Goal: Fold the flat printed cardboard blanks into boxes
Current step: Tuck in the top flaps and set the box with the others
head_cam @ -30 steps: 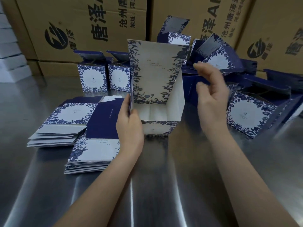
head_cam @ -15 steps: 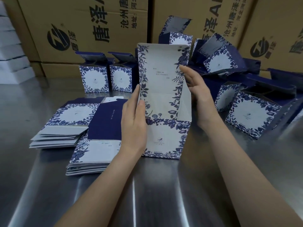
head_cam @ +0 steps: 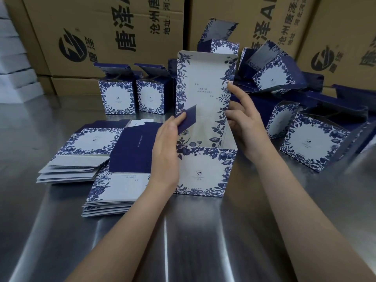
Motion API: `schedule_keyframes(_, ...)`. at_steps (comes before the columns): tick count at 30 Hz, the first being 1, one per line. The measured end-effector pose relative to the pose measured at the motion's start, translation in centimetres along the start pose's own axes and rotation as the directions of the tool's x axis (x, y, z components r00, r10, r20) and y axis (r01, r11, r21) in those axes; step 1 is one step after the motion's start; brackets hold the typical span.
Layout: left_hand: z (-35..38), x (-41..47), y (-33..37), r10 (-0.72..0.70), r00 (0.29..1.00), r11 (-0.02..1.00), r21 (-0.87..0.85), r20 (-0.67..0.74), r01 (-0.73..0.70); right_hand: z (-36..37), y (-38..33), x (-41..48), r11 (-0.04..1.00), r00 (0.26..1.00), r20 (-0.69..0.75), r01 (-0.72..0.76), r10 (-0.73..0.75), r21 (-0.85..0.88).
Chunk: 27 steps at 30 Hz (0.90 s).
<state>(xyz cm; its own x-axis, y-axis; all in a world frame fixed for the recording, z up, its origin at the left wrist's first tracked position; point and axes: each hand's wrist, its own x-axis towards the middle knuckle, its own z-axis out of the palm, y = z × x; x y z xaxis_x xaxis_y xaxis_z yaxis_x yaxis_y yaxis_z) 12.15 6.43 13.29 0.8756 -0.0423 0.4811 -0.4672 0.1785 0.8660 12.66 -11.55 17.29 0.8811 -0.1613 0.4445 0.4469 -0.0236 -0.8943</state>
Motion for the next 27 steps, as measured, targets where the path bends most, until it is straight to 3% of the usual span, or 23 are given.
schedule_keyframes(13,-0.2,0.2,0.7,-0.126,0.991,0.992,0.009,-0.054,0.127,0.7,0.9,-1.1,1.000,0.999,0.018,-0.028,0.028,-0.003)
schedule_keyframes(27,-1.0,1.7,1.2,-0.254,0.967,0.964,-0.080,-0.005,0.252,1.6,1.0,-1.9,0.985,0.997,-0.022,-0.065,0.069,0.162)
